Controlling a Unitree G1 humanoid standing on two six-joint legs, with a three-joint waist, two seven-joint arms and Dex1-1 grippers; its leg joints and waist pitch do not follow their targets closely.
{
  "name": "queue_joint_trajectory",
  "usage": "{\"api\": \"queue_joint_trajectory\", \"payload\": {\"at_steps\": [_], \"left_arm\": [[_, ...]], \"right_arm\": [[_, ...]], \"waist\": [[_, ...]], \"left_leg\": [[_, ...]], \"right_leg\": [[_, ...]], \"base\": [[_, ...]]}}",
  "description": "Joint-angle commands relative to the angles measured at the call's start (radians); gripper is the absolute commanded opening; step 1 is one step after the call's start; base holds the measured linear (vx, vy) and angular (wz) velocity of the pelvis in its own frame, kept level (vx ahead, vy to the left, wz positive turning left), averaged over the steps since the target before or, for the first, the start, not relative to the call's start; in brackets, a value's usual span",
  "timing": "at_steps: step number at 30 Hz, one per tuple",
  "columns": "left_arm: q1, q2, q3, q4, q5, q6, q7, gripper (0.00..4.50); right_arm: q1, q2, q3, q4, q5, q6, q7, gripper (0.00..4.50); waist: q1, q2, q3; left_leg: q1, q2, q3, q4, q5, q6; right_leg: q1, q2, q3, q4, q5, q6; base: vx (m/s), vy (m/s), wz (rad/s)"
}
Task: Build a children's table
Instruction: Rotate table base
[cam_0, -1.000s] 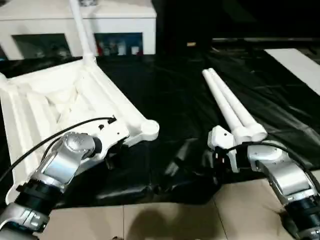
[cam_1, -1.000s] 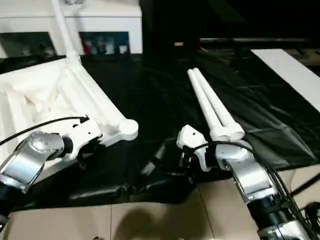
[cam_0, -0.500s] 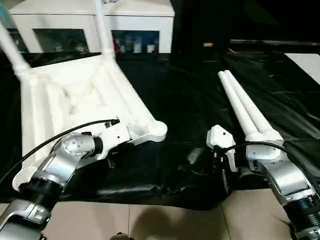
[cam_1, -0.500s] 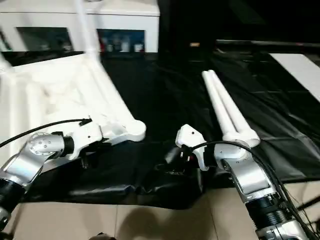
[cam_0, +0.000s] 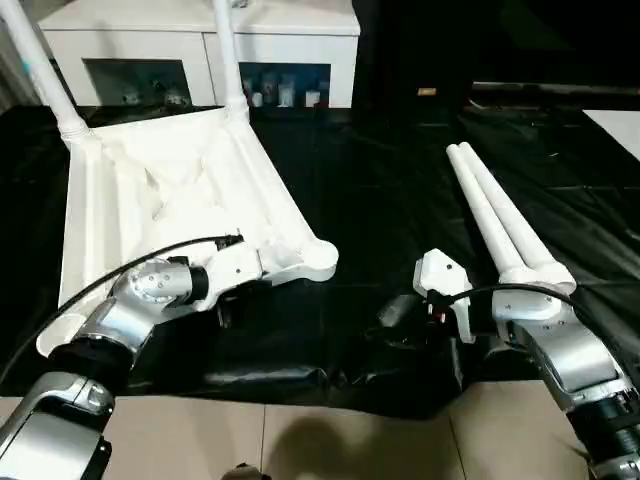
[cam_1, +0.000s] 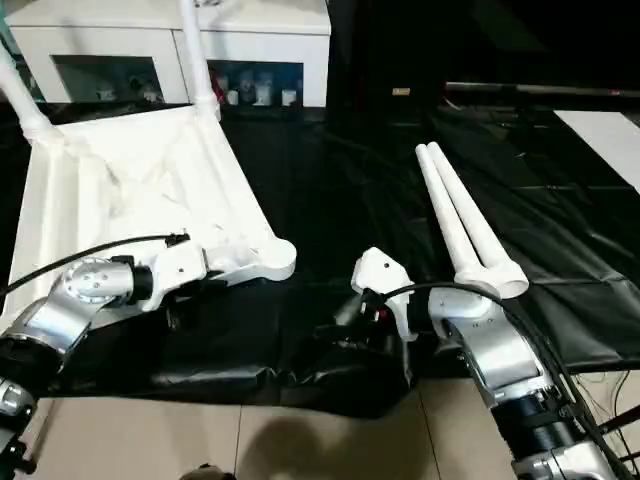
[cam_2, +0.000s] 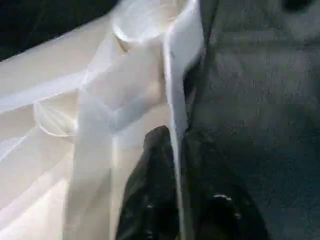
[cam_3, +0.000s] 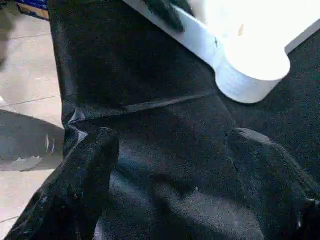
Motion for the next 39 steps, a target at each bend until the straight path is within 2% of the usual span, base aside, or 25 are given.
{"api": "queue_joint_trajectory", "payload": {"at_steps": [1,7,10,12,18,20,21,22,23,24,25,26,27,28,29,30,31,32,33,34,35,36,37,38,39], "left_arm": [[-0.019,-0.013,0.056,-0.075,-0.084,-0.021,-0.023,0.80],[0.024,-0.038,0.221,-0.282,-0.351,0.142,-0.052,1.02],[0.035,-0.064,0.309,-0.297,-0.368,0.169,0.100,1.02],[0.087,-0.115,0.369,-0.334,-0.306,0.231,0.344,1.02],[0.229,-0.228,0.396,-0.465,-0.177,0.234,0.615,1.02],[0.313,-0.325,0.408,-0.542,-0.136,0.262,0.757,1.02],[0.322,-0.345,0.409,-0.556,-0.119,0.265,0.796,1.02],[0.325,-0.355,0.409,-0.562,-0.106,0.264,0.820,1.02],[0.327,-0.367,0.406,-0.566,-0.114,0.276,0.829,1.02],[0.330,-0.377,0.398,-0.578,-0.117,0.300,0.850,1.02],[0.331,-0.377,0.385,-0.580,-0.102,0.306,0.868,1.02],[0.333,-0.379,0.369,-0.583,-0.086,0.308,0.885,1.02],[0.334,-0.380,0.362,-0.584,-0.076,0.307,0.893,1.02],[0.333,-0.376,0.353,-0.580,-0.056,0.296,0.900,1.02],[0.337,-0.398,0.359,-0.595,-0.041,0.350,0.917,1.02],[0.337,-0.399,0.359,-0.599,-0.045,0.346,0.906,1.02],[0.337,-0.401,0.358,-0.603,-0.048,0.347,0.897,1.02],[0.336,-0.400,0.355,-0.612,-0.057,0.363,0.879,1.02],[0.336,-0.399,0.351,-0.618,-0.057,0.347,0.881,1.02],[0.337,-0.399,0.349,-0.622,-0.055,0.337,0.887,1.02],[0.339,-0.402,0.348,-0.629,-0.065,0.338,0.889,1.02],[0.342,-0.402,0.343,-0.636,-0.070,0.338,0.887,1.02],[0.347,-0.397,0.336,-0.643,-0.068,0.341,0.885,1.02],[0.357,-0.391,0.328,-0.651,-0.070,0.345,0.874,1.02],[0.357,-0.391,0.328,-0.651,-0.070,0.345,0.874,1.02]], "right_arm": [[0.005,-0.007,-0.005,-0.021,0.007,0.003,-0.004,3.81],[0.003,0.016,-0.068,-0.050,0.073,0.042,-0.037,3.81],[0.000,0.063,-0.137,-0.064,0.108,0.055,-0.125,3.81],[-0.022,0.138,-0.193,-0.025,0.037,0.006,-0.347,3.81],[-0.009,0.286,-0.257,0.026,-0.064,-0.073,-0.718,3.81],[0.047,0.381,-0.242,-0.007,-0.089,-0.053,-0.832,3.81],[0.055,0.403,-0.244,-0.026,-0.074,-0.037,-0.834,3.81],[0.058,0.416,-0.248,-0.036,-0.062,-0.029,-0.834,3.81],[0.056,0.425,-0.253,-0.039,-0.055,-0.025,-0.839,3.81],[0.052,0.433,-0.256,-0.034,-0.059,-0.029,-0.856,3.81],[0.044,0.434,-0.256,-0.022,-0.067,-0.034,-0.871,3.81],[0.034,0.435,-0.259,-0.003,-0.074,-0.048,-0.892,3.81],[0.029,0.435,-0.260,0.008,-0.079,-0.057,-0.903,3.81],[0.024,0.432,-0.261,0.016,-0.085,-0.065,-0.910,3.81],[0.024,0.446,-0.268,0.025,-0.080,-0.073,-0.915,3.81],[0.025,0.444,-0.265,0.023,-0.085,-0.067,-0.915,3.81],[0.026,0.443,-0.262,0.022,-0.087,-0.062,-0.914,3.81],[0.030,0.442,-0.258,0.016,-0.085,-0.046,-0.905,3.81],[0.032,0.443,-0.260,0.005,-0.070,-0.027,-0.893,3.81],[0.033,0.446,-0.262,-0.003,-0.057,-0.015,-0.884,3.81],[0.033,0.451,-0.265,-0.008,-0.042,-0.010,-0.885,3.81],[0.031,0.453,-0.266,-0.011,-0.032,-0.006,-0.883,3.81],[0.028,0.451,-0.261,-0.009,-0.033,-0.007,-0.885,3.81],[0.024,0.448,-0.252,-0.004,-0.038,-0.009,-0.883,3.81],[0.024,0.448,-0.252,-0.004,-0.038,-0.009,-0.883,3.81]], "waist": [[-0.002,-0.002,-0.073],[-0.010,-0.007,-0.068],[-0.016,-0.007,-0.066],[-0.025,-0.004,-0.064],[-0.036,-0.005,-0.065],[-0.047,0.001,-0.064],[-0.060,0.008,-0.059],[-0.063,0.038,-0.076],[-0.083,0.042,-0.078],[-0.100,0.058,-0.075],[-0.112,0.048,-0.067],[-0.108,0.045,-0.064],[-0.100,0.031,-0.057],[-0.097,0.020,-0.056],[-0.082,-0.029,-0.065],[-0.082,-0.029,-0.065],[-0.032,-0.049,-0.046],[-0.032,-0.053,-0.038],[-0.012,-0.042,-0.041],[-0.007,-0.039,-0.045],[0.002,-0.017,-0.064],[-0.005,-0.009,-0.073],[-0.024,0.007,-0.091],[-0.025,-0.007,-0.080],[-0.023,-0.019,-0.061]], "left_leg": [[0.020,0.019,-0.005,-0.069,-0.251,0.009],[0.018,0.017,-0.001,-0.068,-0.255,0.021],[0.020,0.015,-0.001,-0.067,-0.276,0.013],[0.016,0.020,-0.005,-0.071,-0.273,-0.012],[0.021,0.017,-0.007,-0.077,-0.290,-0.037],[0.033,0.031,-0.021,-0.085,-0.330,-0.067],[-0.032,0.019,-0.074,-0.122,-0.365,0.002],[0.020,0.060,-0.141,-0.123,-0.425,0.053],[0.023,0.074,-0.176,-0.125,-0.397,0.101],[0.026,0.086,-0.236,-0.134,-0.322,0.198],[0.024,0.073,-0.275,-0.141,-0.286,0.263],[0.022,0.058,-0.293,-0.146,-0.280,0.273],[-0.010,0.011,-0.308,-0.158,-0.310,0.245],[-0.026,-0.018,-0.309,-0.154,-0.327,0.215],[-0.010,-0.084,-0.193,0.005,-0.299,0.109],[-0.010,-0.084,-0.193,0.005,-0.299,0.109],[-0.060,-0.117,-0.056,0.204,-0.216,0.121],[-0.070,-0.108,-0.056,0.190,-0.197,0.112],[-0.046,-0.089,-0.061,0.125,-0.193,0.120],[-0.032,-0.081,-0.066,0.091,-0.181,0.142],[-0.006,-0.032,-0.092,0.023,-0.115,0.182],[0.010,0.019,-0.125,-0.004,-0.061,0.217],[0.129,0.233,-0.167,-0.037,0.051,0.289],[0.177,0.243,-0.105,-0.042,-0.029,0.230],[0.174,0.200,-0.046,-0.039,-0.128,0.189]], "right_leg": [[0.044,-0.038,0.026,-0.063,-0.116,-0.226],[0.044,-0.038,0.027,-0.064,-0.169,-0.220],[0.040,-0.037,0.028,-0.070,-0.221,-0.201],[0.039,-0.036,0.027,-0.068,-0.234,-0.185],[0.032,-0.030,0.026,-0.084,-0.296,-0.121],[0.025,0.001,0.011,-0.077,-0.241,-0.133],[0.071,-0.004,-0.045,-0.055,-0.175,-0.146],[0.046,0.013,-0.070,-0.040,-0.097,-0.209],[0.043,0.019,-0.076,-0.018,-0.058,-0.257],[0.034,0.033,-0.094,0.031,-0.095,-0.309],[0.026,0.039,-0.085,0.058,-0.175,-0.313],[0.026,0.038,-0.075,0.061,-0.200,-0.327],[0.048,0.027,-0.056,0.049,-0.220,-0.363],[0.065,0.018,-0.048,0.028,-0.241,-0.385],[0.063,-0.041,-0.001,-0.117,-0.318,-0.465],[0.063,-0.041,-0.001,-0.117,-0.318,-0.465],[0.086,-0.059,0.036,-0.136,-0.378,-0.355],[0.092,-0.074,0.040,-0.129,-0.395,-0.266],[0.108,-0.105,0.063,-0.136,-0.409,-0.098],[0.113,-0.106,0.072,-0.139,-0.394,-0.013],[0.123,-0.088,0.060,-0.127,-0.251,0.100],[0.106,-0.058,0.030,-0.096,-0.122,0.139],[-0.003,-0.083,0.036,0.019,-0.070,0.108],[-0.070,-0.090,0.059,0.077,-0.113,0.000],[-0.079,-0.077,0.068,0.053,-0.137,-0.048]], "base": [[0.000,0.000,0.00],[0.000,0.000,0.00],[0.000,0.000,0.00],[0.000,0.000,0.00],[0.000,0.000,0.00],[0.000,0.000,0.00],[-0.009,-0.018,0.19],[0.016,-0.062,0.54],[0.016,-0.062,0.54],[0.040,-0.105,0.57],[-0.002,-0.140,0.44],[-0.002,-0.140,0.44],[-0.012,-0.190,0.46],[-0.016,-0.227,0.47],[-0.016,-0.227,0.47],[-0.025,-0.248,0.35],[-0.023,-0.224,0.08],[-0.023,-0.224,0.08],[-0.013,-0.187,0.03],[-0.018,-0.182,0.16],[-0.018,-0.182,0.16],[-0.019,-0.164,0.06],[0.001,-0.148,-0.14],[0.001,-0.148,-0.14],[0.032,-0.141,-0.20]]}}
